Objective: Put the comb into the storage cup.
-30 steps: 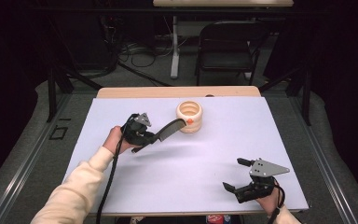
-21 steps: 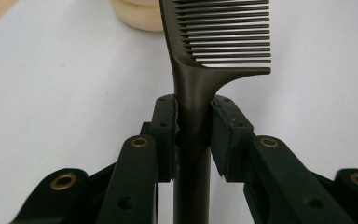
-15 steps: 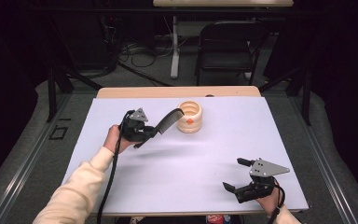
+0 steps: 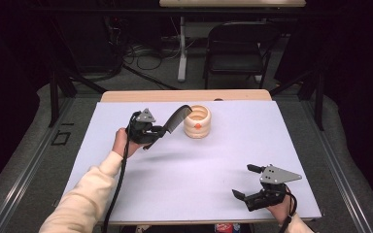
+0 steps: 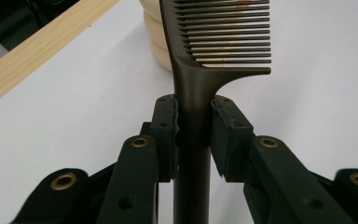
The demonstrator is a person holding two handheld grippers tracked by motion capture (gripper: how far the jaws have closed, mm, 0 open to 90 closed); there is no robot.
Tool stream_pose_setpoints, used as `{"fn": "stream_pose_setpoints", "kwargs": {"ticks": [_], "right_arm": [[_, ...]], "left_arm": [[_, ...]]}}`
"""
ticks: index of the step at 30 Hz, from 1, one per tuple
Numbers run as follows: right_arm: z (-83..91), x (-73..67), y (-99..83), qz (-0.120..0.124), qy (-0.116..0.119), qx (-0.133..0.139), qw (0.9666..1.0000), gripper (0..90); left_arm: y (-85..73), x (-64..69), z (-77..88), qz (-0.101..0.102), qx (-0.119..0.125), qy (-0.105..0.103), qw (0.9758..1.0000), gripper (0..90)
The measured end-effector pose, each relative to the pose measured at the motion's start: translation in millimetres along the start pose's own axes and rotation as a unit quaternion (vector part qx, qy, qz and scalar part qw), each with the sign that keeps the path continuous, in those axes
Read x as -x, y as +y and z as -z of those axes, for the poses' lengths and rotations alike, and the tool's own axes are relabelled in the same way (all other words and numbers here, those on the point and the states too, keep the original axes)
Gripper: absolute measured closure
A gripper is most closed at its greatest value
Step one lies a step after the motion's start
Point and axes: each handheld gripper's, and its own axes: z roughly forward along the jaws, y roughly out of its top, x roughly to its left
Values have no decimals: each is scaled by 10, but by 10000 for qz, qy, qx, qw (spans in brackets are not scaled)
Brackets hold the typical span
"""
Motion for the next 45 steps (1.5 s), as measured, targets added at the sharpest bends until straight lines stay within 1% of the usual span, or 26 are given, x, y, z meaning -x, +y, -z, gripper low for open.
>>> {"fn": "stream_pose_setpoints", "kwargs": {"ticks": [2, 3, 6, 16, 22, 27, 30, 31, 32, 36, 45], "right_arm": [[-2, -1, 0, 0, 1, -1, 10000, 0], [-2, -2, 1, 1, 2, -9, 10000, 0], [-3, -2, 1, 4, 4, -17, 10000, 0], [-6, -3, -1, 27, 29, -25, 10000, 0], [-8, -3, -1, 25, 31, -36, 10000, 0], [-15, -1, -3, 20, 50, -35, 10000, 0], [-16, -4, -2, 12, 41, -41, 10000, 0], [-16, -5, -2, 23, 41, -42, 10000, 0], [-15, -6, -2, 25, 38, -40, 10000, 0], [-20, -4, -3, 18, 42, -53, 10000, 0], [-19, 1, -4, 3, 29, -49, 10000, 0]], "left_arm": [[16, 2, -12, 35, 73, 72, 9999, 723], [27, -3, -9, 28, 54, 65, 10000, 723], [47, -4, -18, 94, 126, 102, 9998, 723], [96, 0, -48, 129, 252, 228, 9993, 723], [104, -12, -62, 230, 385, 326, 9985, 723], [130, -32, -51, 240, 495, 437, 9975, 723], [156, -41, -58, 311, 555, 463, 9969, 723], [168, -49, -57, 283, 535, 474, 9970, 723], [179, -45, -64, 307, 566, 494, 9967, 723], [227, -44, -75, 284, 606, 525, 9964, 723], [330, -46, -101, 248, 658, 554, 9960, 723]]}}
